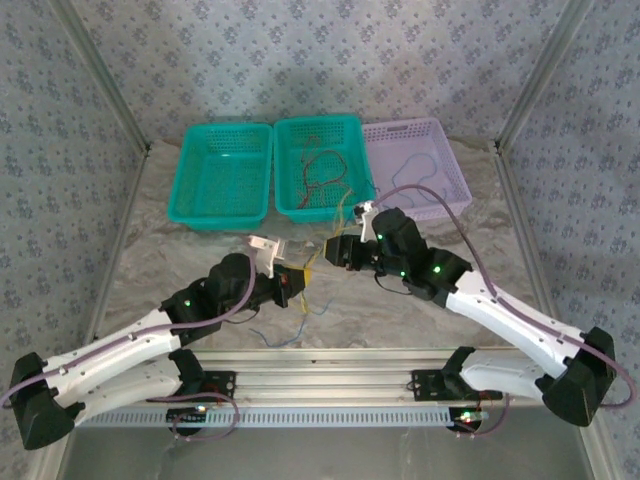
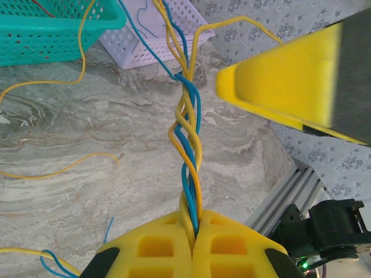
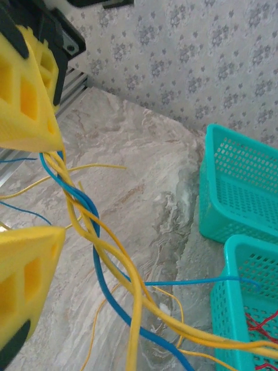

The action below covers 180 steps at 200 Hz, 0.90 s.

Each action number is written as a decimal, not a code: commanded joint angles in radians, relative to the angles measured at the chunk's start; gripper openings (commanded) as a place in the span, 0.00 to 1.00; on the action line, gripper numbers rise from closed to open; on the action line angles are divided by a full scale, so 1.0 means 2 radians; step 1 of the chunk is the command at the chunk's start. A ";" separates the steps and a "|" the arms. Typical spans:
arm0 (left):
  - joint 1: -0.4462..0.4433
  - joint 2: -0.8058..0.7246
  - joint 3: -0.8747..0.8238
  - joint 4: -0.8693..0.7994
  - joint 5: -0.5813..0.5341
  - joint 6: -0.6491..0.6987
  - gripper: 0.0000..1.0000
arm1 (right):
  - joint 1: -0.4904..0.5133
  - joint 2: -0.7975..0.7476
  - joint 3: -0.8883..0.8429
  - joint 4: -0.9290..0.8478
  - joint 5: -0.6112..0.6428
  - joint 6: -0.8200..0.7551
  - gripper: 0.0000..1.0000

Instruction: Untangle the cables

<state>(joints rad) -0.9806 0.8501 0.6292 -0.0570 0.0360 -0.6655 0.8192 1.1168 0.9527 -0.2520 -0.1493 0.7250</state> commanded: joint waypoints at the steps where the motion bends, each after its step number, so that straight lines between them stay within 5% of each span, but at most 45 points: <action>1: -0.008 0.004 0.025 0.003 -0.003 0.016 0.00 | 0.004 0.019 0.008 0.003 0.002 -0.004 0.36; 43: -0.016 0.008 0.025 0.002 0.000 0.021 0.00 | 0.003 0.044 0.017 0.002 -0.002 -0.009 0.33; 86: -0.020 0.003 0.023 -0.002 0.004 0.025 0.00 | 0.001 0.035 0.011 -0.003 0.027 -0.018 0.00; 132: -0.020 -0.004 0.019 -0.012 0.013 0.025 0.00 | -0.005 0.004 0.000 0.001 0.054 -0.032 0.00; 180: -0.020 -0.025 0.017 -0.042 0.001 0.027 0.32 | -0.028 -0.032 0.006 -0.040 0.079 -0.064 0.00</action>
<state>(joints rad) -1.0130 0.8429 0.6296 -0.0975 0.0368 -0.6285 0.7971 1.1114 0.9562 -0.2779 -0.0734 0.6640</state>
